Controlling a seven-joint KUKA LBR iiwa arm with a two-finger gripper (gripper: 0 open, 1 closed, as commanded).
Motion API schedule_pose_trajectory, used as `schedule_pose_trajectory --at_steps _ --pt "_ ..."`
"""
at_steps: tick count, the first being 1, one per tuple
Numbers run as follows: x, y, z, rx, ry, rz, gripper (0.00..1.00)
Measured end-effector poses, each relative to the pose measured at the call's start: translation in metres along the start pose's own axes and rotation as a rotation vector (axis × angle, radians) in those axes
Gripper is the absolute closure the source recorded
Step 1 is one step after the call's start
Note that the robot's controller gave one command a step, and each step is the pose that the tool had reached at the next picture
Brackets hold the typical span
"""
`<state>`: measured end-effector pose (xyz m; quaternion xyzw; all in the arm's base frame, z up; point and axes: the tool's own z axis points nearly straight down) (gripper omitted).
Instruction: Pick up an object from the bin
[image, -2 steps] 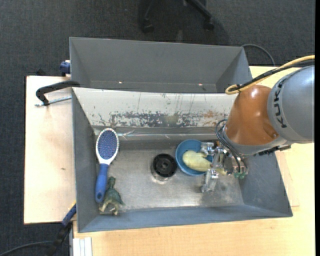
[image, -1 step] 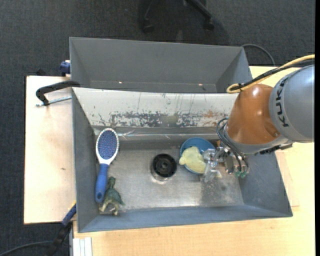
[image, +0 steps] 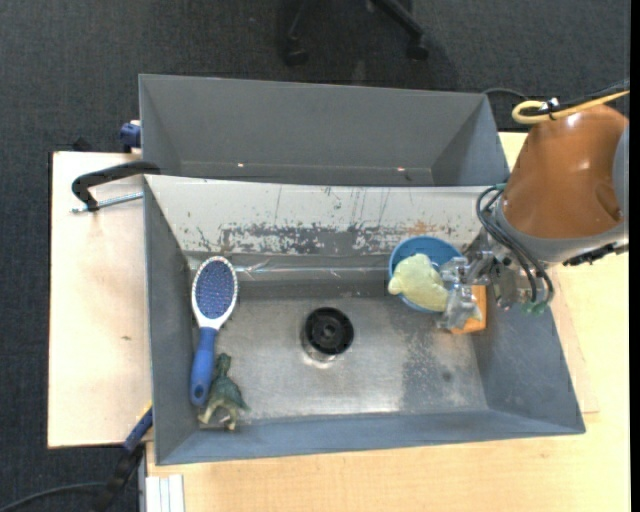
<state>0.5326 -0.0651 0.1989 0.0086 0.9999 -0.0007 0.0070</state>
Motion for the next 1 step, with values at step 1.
schedule_pose_trajectory --at_steps 1 --pt "-0.0071 -0.0798 -0.089 0.003 0.002 0.278 1.0"
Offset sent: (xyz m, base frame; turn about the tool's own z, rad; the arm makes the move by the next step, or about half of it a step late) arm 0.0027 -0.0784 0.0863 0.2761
